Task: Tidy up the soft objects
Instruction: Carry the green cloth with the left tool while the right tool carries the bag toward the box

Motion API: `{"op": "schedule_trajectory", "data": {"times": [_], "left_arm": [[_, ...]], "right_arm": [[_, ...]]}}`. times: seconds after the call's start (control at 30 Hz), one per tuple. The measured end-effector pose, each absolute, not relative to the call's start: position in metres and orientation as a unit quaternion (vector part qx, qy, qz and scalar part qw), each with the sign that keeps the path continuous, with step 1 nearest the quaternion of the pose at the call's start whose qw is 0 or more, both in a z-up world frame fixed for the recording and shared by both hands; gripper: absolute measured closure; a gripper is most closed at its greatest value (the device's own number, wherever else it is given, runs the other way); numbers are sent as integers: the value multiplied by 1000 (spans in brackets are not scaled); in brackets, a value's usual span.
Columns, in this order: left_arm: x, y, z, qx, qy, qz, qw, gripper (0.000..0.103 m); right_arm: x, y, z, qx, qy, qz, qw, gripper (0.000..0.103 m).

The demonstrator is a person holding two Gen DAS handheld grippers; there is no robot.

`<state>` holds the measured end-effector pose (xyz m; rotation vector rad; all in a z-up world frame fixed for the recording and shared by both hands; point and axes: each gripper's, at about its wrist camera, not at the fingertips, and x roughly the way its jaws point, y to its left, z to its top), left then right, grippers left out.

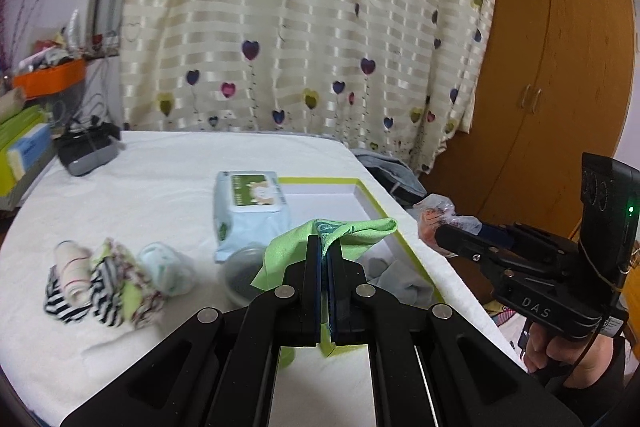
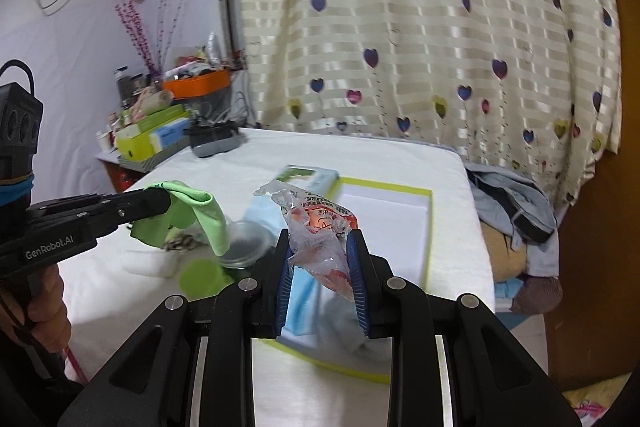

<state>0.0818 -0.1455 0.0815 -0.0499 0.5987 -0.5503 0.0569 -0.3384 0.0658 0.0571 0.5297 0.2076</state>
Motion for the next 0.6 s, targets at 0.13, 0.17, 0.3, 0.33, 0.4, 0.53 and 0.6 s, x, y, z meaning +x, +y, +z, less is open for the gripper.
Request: {"op": "schedule_trajectory", "data": {"times": [0.13, 0.17, 0.3, 0.33, 0.4, 0.53, 0.6], "left_arm": [[95, -163, 76, -22, 302, -274, 913, 100], [98, -167, 75, -21, 304, -275, 912, 100], [111, -176, 71, -21, 311, -273, 910, 100], [114, -178, 70, -20, 313, -272, 910, 100], [121, -181, 67, -18, 318, -270, 909, 100], [133, -189, 63, -15, 326, -267, 907, 100], [138, -194, 60, -13, 331, -267, 905, 100]], "right_arm": [[78, -352, 53, 37, 276, 97, 955, 75], [84, -354, 49, 38, 281, 97, 954, 75], [112, -363, 30, 36, 304, 91, 948, 75], [117, -364, 25, 36, 310, 88, 946, 75], [129, -368, 14, 40, 323, 86, 942, 75], [145, -374, -5, 50, 348, 80, 933, 75], [150, -378, -14, 57, 362, 76, 927, 73]]}}
